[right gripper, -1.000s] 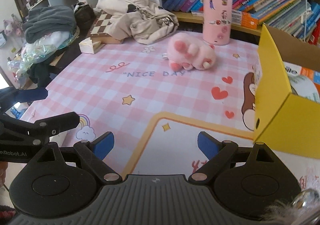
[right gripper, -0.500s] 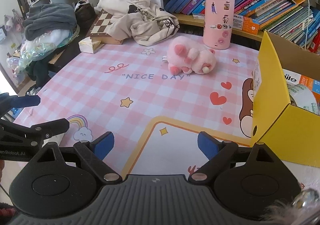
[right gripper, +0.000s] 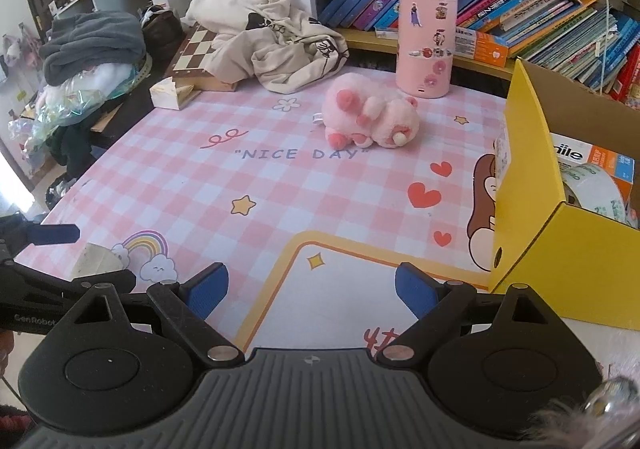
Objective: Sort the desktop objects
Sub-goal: 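Move left tool to white eraser while right tool approaches pink pig plush, then close left tool on the white eraser and lift it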
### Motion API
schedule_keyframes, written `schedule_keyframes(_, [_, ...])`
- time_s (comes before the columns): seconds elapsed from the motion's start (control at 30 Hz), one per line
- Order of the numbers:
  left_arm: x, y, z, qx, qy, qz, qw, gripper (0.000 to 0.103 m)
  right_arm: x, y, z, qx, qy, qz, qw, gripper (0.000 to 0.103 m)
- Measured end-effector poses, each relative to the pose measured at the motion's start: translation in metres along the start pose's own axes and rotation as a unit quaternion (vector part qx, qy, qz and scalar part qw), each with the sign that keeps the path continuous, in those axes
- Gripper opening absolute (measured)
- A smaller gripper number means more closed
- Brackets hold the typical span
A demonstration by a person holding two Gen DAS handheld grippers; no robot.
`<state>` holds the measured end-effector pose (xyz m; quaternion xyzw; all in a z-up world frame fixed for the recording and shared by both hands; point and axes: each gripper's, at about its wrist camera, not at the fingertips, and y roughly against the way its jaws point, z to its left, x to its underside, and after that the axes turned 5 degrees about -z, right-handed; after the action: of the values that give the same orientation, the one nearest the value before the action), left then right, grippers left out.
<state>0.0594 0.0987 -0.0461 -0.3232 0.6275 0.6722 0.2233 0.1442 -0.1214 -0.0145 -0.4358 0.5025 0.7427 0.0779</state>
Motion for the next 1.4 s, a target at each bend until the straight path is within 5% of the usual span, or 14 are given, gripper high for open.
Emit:
schedule_keyframes(0.57, [0.012, 0.003, 0.026, -0.027, 0.027, 0.010, 0.9992, 0.093, 0.001, -0.010, 0.004, -0.008, 0.008, 0.018, 1.000, 0.091])
schedule_keyframes(0.93, [0.017, -0.016, 0.019, -0.010, -0.012, 0.045, 0.9989, 0.044, -0.003, -0.014, 0.005, -0.003, 0.016, 0.019, 1.000, 0.091])
schedule_keyframes(1.4, [-0.011, -0.014, 0.015, 0.035, 0.001, -0.016, 0.9993, 0.034, -0.008, -0.023, 0.002, 0.005, 0.024, 0.026, 0.999, 0.091])
